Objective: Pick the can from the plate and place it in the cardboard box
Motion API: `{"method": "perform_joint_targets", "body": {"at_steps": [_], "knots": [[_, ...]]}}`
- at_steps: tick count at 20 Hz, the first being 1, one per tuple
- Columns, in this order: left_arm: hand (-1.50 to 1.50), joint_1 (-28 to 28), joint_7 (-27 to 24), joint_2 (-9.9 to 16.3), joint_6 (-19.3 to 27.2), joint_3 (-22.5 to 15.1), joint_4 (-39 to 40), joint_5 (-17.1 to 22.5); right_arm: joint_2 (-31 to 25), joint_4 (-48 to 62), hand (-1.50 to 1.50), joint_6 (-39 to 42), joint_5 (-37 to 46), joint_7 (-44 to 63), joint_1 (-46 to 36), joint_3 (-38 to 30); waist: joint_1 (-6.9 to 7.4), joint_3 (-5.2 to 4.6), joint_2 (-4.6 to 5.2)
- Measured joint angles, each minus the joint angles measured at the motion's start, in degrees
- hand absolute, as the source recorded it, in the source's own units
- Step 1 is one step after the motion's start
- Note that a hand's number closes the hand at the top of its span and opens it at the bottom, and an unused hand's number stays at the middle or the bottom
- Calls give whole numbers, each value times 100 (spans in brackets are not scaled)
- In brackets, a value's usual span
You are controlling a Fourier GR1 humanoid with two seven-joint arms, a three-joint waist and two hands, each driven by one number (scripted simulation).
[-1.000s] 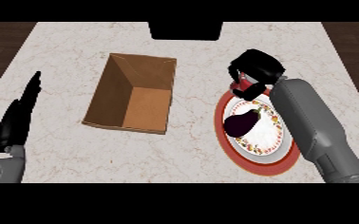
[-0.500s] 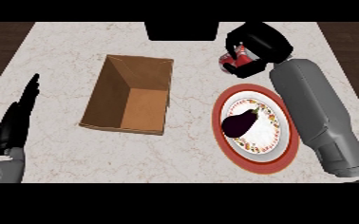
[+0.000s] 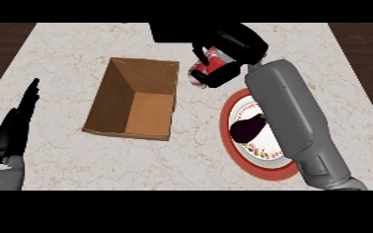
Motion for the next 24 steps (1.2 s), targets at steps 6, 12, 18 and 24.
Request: {"method": "perform_joint_targets", "body": {"at_steps": [6,12,18,24], "knots": [[0,-66,-91,-96,13,-51,109,-56,391,-162,150,149,-937,1345,-486,517,91,-1,17],[0,-177,-48,4,-165,-8,83,-6,484,336,150,-169,-2056,2298,-1092,1250,193,-2,39],[0,-409,4,-104,-147,-129,193,-110,506,913,150,-1004,-3185,2735,-1555,2427,340,-5,75],[0,-679,133,-233,-108,-269,229,-210,511,1471,150,-1845,-3793,2985,-1812,3392,510,-10,121]]}}
